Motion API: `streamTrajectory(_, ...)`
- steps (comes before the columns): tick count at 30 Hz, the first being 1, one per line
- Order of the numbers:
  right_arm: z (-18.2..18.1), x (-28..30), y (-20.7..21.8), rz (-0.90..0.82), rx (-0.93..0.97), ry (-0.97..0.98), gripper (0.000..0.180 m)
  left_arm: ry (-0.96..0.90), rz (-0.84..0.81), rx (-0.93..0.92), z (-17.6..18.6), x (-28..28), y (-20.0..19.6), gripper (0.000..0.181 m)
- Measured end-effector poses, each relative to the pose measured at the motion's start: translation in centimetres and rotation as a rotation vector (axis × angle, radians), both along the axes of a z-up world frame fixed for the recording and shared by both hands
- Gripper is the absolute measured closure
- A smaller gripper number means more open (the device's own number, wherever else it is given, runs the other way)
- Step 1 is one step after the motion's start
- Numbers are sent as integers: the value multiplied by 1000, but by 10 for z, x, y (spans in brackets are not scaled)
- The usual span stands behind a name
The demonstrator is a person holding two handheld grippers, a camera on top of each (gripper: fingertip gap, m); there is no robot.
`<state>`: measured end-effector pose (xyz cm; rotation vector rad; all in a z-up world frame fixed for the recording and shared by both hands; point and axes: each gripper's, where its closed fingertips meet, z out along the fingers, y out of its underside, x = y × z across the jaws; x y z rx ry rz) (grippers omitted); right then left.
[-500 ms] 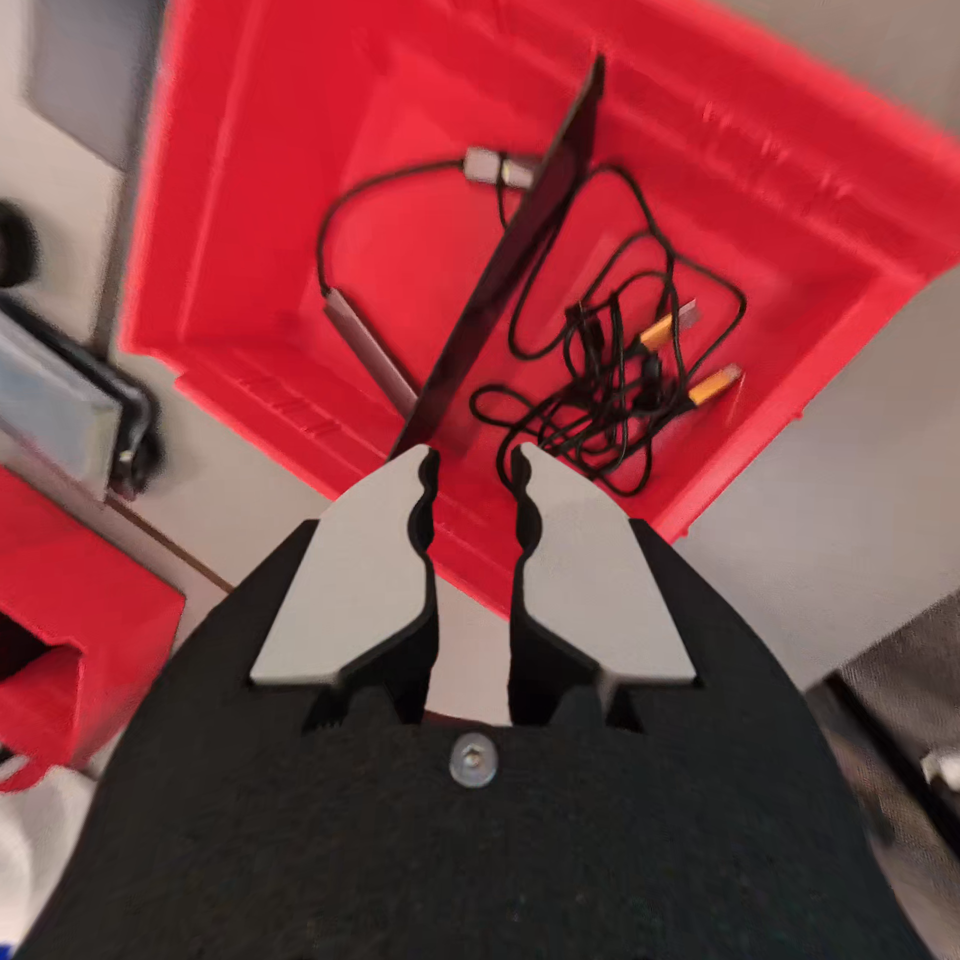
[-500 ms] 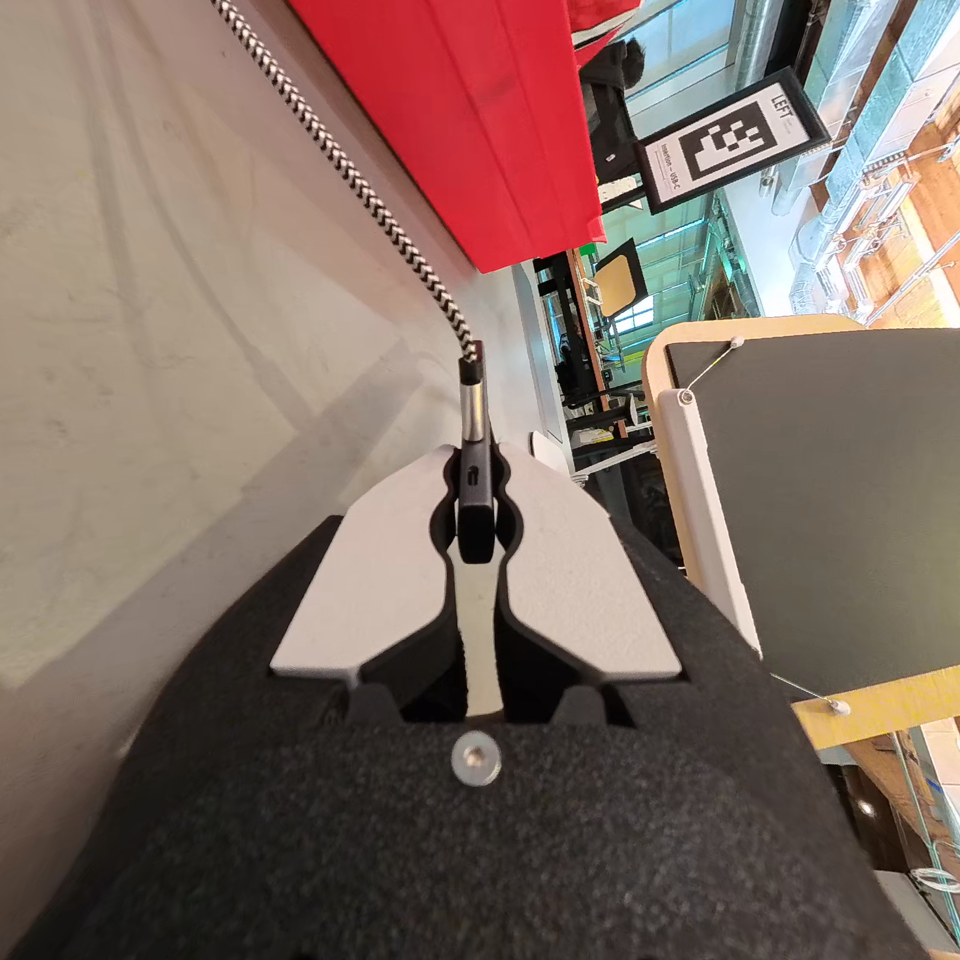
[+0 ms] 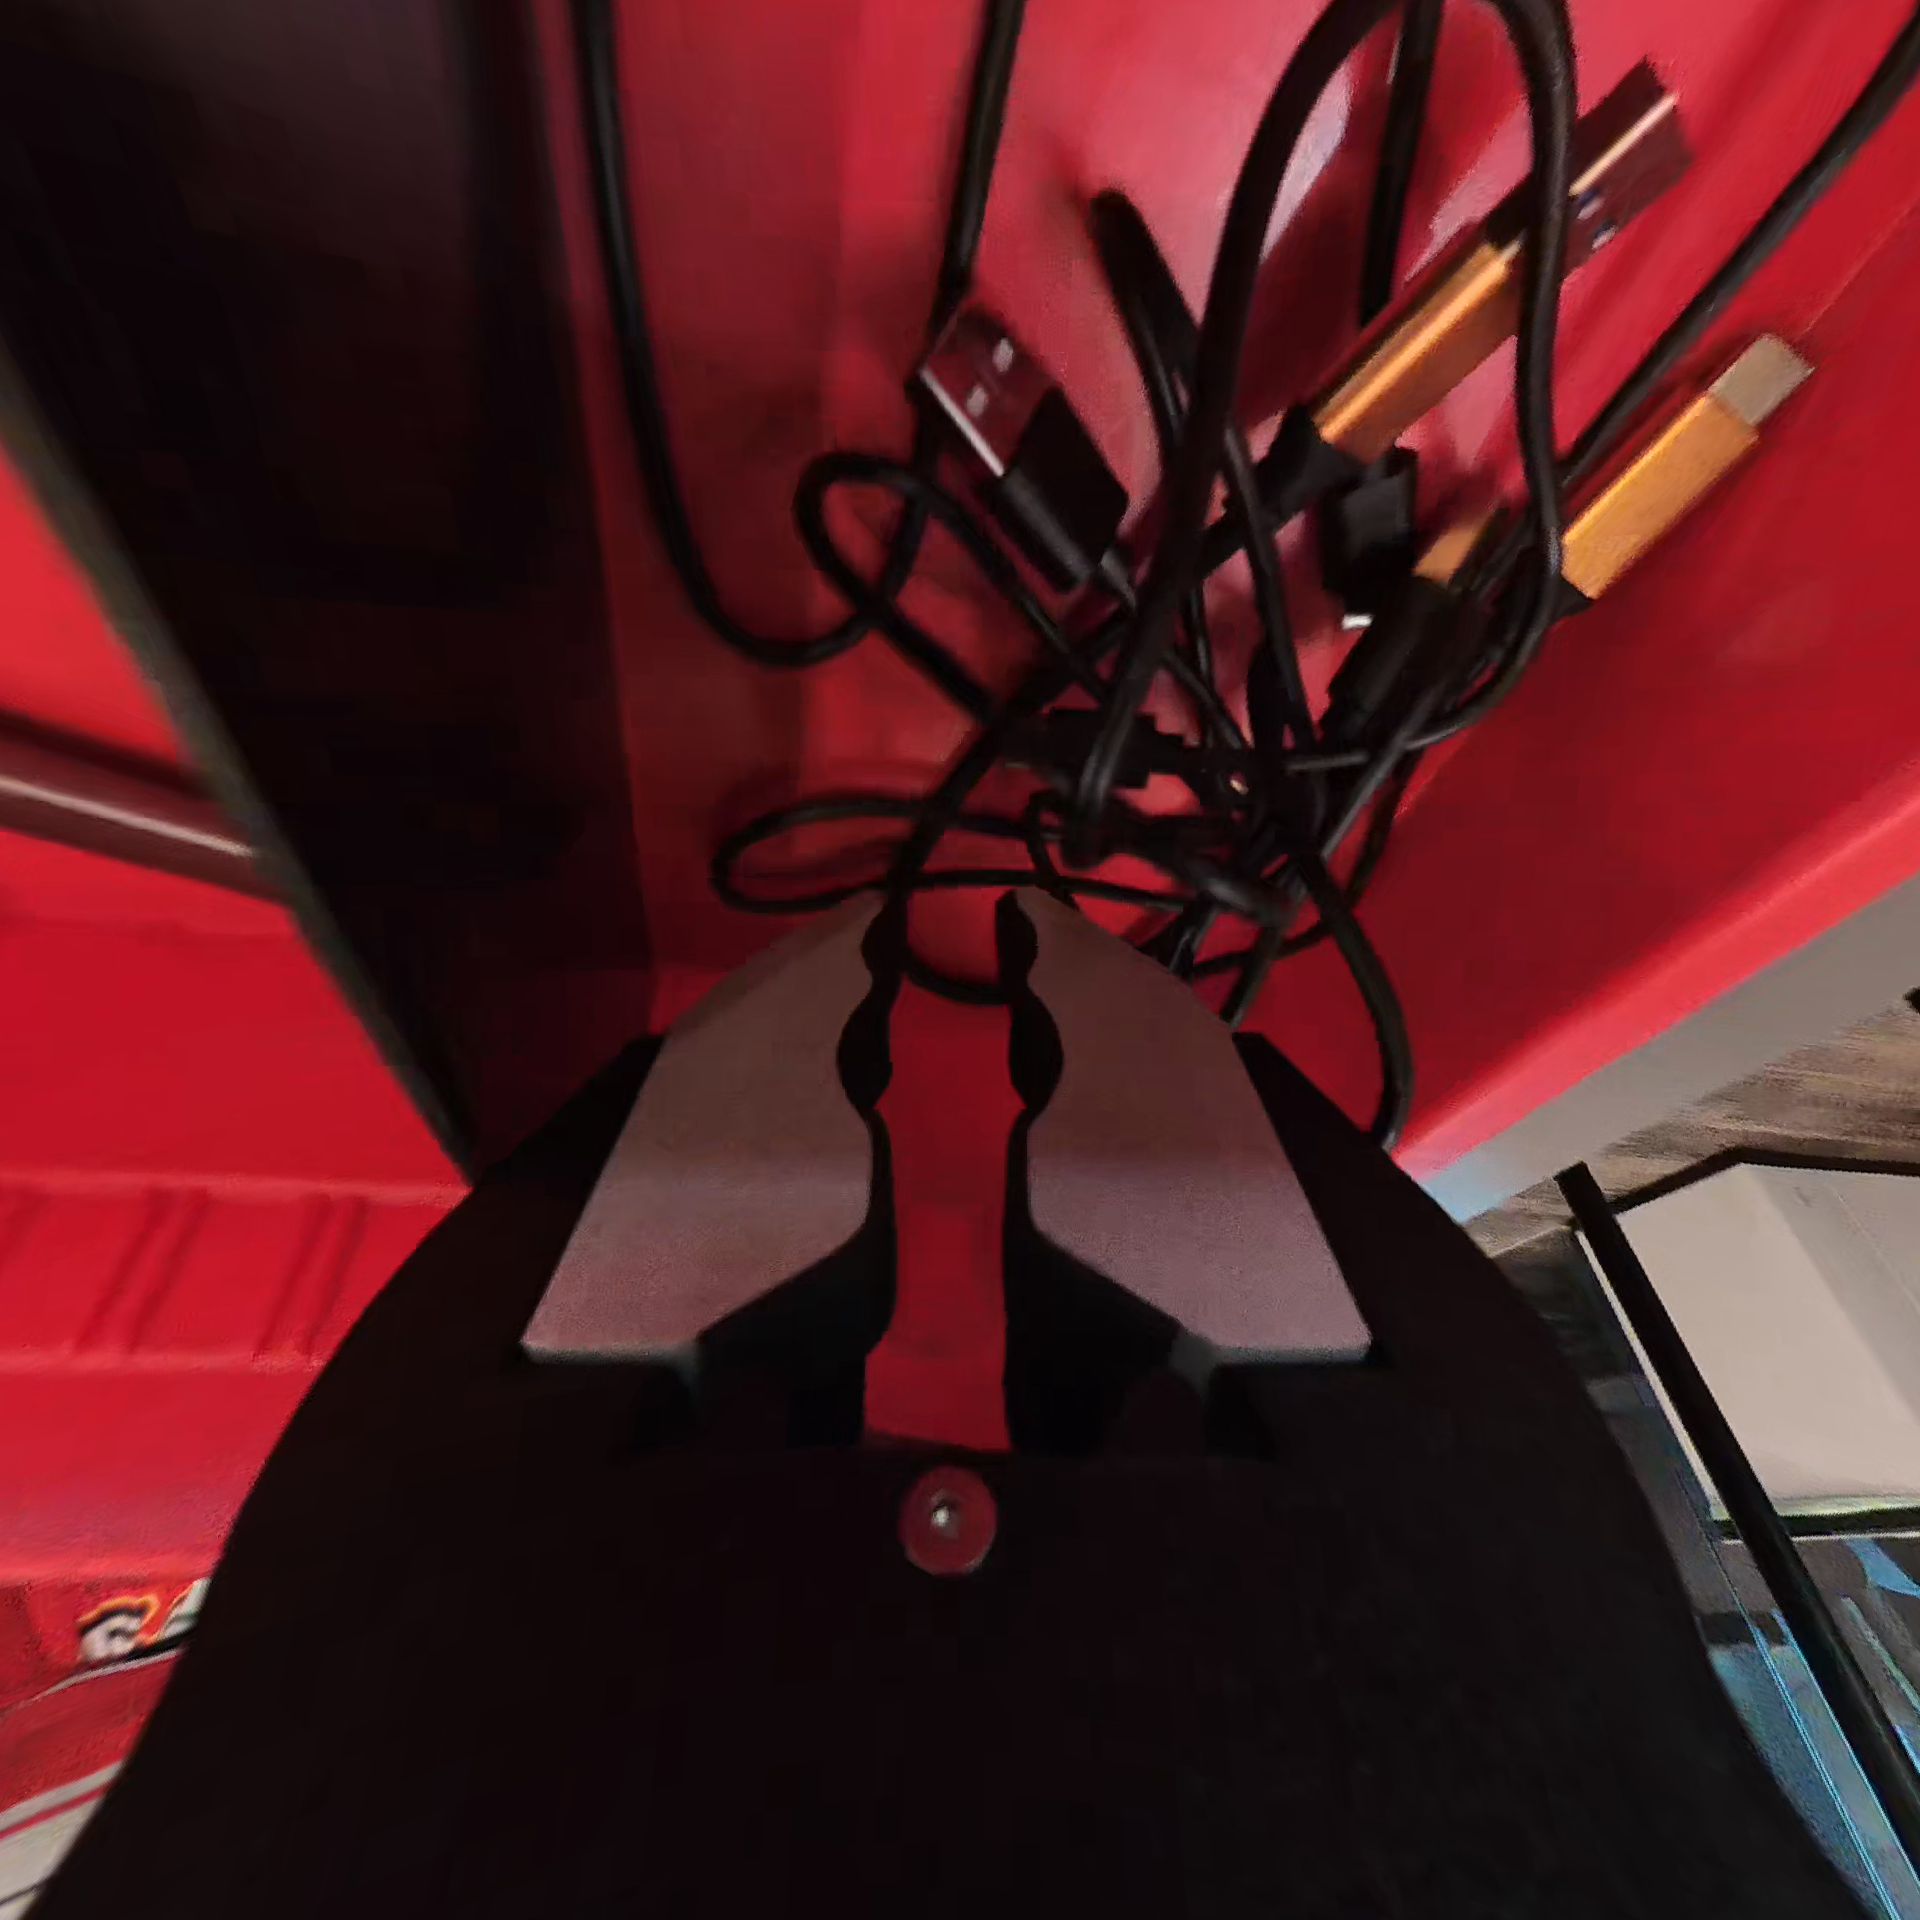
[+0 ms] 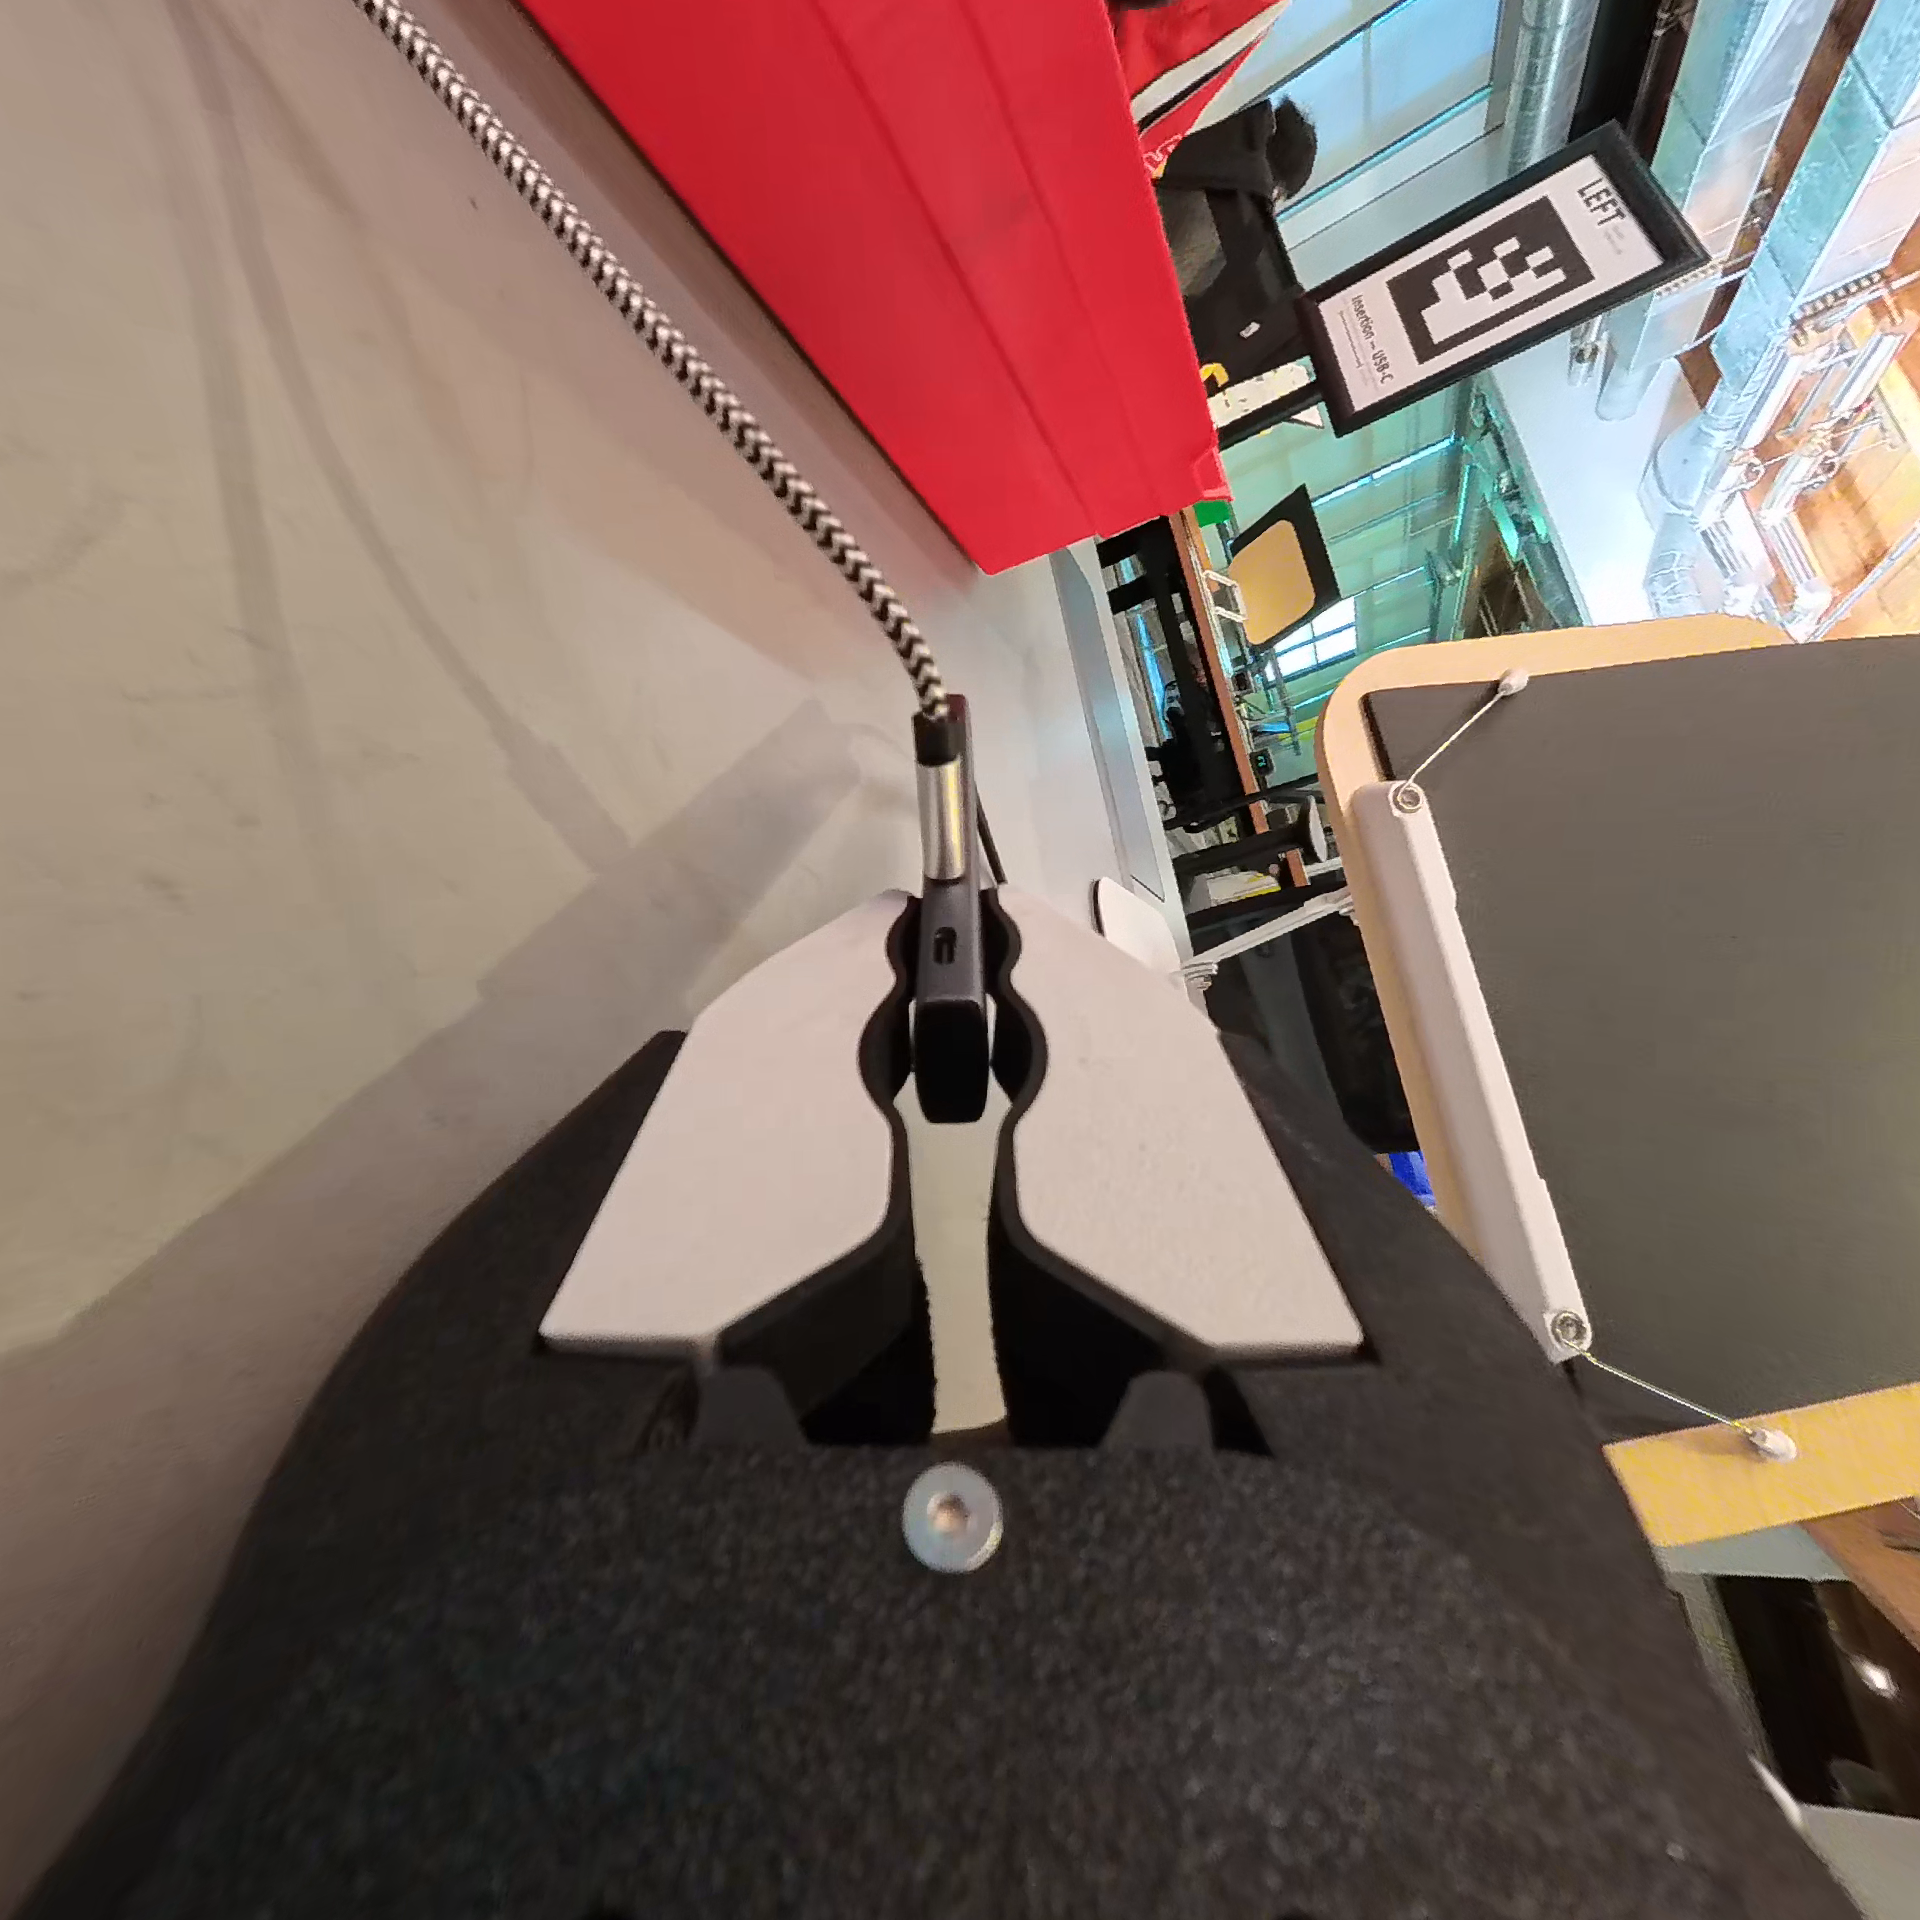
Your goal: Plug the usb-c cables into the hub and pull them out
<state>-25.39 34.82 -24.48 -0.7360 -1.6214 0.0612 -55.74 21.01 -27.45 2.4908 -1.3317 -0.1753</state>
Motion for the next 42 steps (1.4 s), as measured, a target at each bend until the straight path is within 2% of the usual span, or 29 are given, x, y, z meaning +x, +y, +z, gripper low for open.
streamTrajectory(2,0,0,-1,3,-10,1,170,28,-29,33,-3,-3,2,167)
streamTrajectory(9,0,-1,-1,7,-17,-2,170,34,-7,124,-9,-5,6,160)
streamTrajectory(16,-1,-1,-1,4,-7,-6,170,-167,55,223,-9,43,20,161)
streamTrajectory(19,-1,-1,0,2,-8,-4,170,-216,91,281,6,53,28,157)
streamTrajectory(21,-1,-1,0,2,-11,-3,170,-186,110,322,24,43,30,157)
streamTrajectory(24,-1,-2,0,4,-15,-6,170,-112,157,228,33,24,10,159)
streamTrajectory(31,-2,-1,0,3,-11,-9,170,85,60,93,-7,0,-1,158)
streamTrajectory(34,-2,-2,0,5,-14,-12,170,40,98,85,-9,3,2,164)
streamTrajectory(35,-2,-2,0,5,-16,-14,170,9,96,66,-10,6,-1,172)
streamTrajectory(37,-3,-2,0,6,-17,-18,170,-18,67,67,-10,7,-2,177)
streamTrajectory(42,-2,-2,0,6,-20,-14,170,8,-22,130,-8,5,-3,178)
